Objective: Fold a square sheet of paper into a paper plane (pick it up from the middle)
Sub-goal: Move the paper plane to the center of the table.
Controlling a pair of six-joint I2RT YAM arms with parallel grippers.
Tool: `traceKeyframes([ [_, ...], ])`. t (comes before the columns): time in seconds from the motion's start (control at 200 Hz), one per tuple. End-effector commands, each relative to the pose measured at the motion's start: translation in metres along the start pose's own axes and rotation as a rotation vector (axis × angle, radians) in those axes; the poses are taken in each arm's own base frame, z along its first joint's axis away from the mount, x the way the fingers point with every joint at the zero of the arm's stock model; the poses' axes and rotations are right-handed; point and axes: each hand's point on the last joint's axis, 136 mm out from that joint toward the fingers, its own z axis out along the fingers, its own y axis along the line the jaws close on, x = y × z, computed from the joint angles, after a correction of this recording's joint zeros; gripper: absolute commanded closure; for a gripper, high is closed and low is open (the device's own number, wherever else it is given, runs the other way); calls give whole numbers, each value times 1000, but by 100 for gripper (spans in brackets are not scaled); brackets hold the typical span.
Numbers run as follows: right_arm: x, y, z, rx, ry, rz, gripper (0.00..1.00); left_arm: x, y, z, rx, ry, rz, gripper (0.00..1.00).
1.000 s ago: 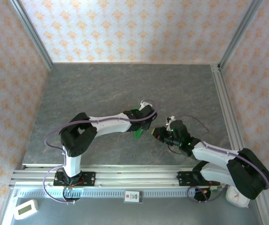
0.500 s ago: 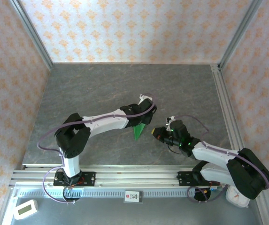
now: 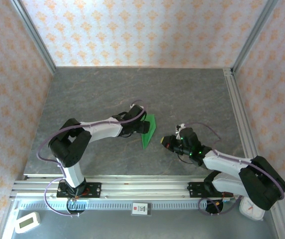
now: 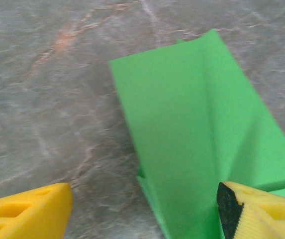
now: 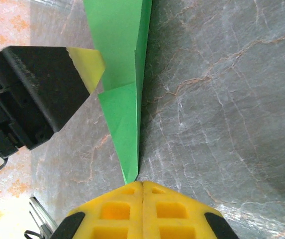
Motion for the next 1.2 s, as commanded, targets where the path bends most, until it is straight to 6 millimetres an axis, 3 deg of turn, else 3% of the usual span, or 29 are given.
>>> traceKeyframes([
  [0.0,-4,4,1,1,-18,-18,100,-11,-27,1,138,-29,-22,21],
  [0.13,-5,4,1,2,-18,-20,100,-5,-32,8,175,-14,-29,22],
  [0.465,-5,3,2,9,-19,-21,100,-9,-52,1,274,-31,-39,31],
  [0.556,-6,1,3,17,-23,-21,100,-15,-42,-6,220,-82,-57,31],
  [0.666,-8,4,5,14,-21,-30,100,-24,-13,-13,86,-152,-118,27],
  [0.796,-9,6,10,22,-10,-38,100,-26,5,-4,40,-138,-165,23],
  [1.026,-11,6,12,28,-12,-36,100,-23,-21,17,163,-66,-125,22],
  [1.196,-10,4,12,35,-13,-39,100,-25,-42,10,288,-70,-104,28],
])
